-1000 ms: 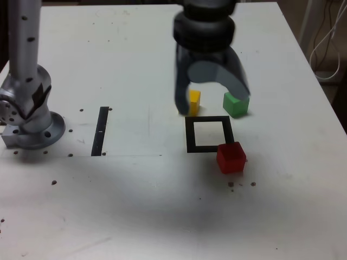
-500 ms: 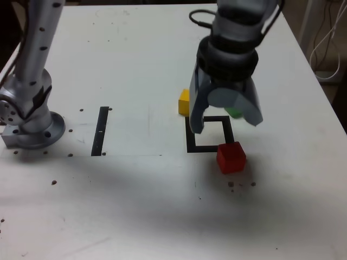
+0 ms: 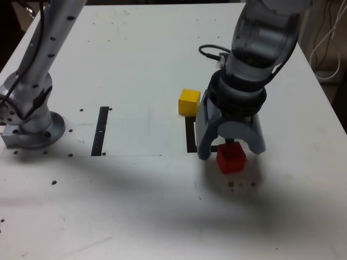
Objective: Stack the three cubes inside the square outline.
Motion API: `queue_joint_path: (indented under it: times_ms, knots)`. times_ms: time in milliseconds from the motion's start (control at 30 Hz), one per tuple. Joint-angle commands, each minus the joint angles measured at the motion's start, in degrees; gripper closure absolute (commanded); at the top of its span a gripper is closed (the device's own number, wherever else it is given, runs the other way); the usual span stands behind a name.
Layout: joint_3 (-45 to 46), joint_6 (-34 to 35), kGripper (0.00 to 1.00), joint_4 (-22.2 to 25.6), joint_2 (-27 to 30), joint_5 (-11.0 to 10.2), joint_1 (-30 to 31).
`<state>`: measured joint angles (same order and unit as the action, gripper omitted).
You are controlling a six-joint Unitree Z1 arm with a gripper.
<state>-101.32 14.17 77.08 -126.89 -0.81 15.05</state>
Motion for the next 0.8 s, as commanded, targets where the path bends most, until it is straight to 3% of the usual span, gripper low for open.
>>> queue_joint_path:
  times_ms: [0, 300, 767]
  knots:
    - [0.82, 0.13, 0.1, -0.91, -0.06, 0.41, 0.07]
    - [1.71, 0.16, 0.2, -3.58, -0.11, -0.12, 0.07]
    - [3.51, 0.3, 0.49, -8.16, -0.2, -0.67, 0.07]
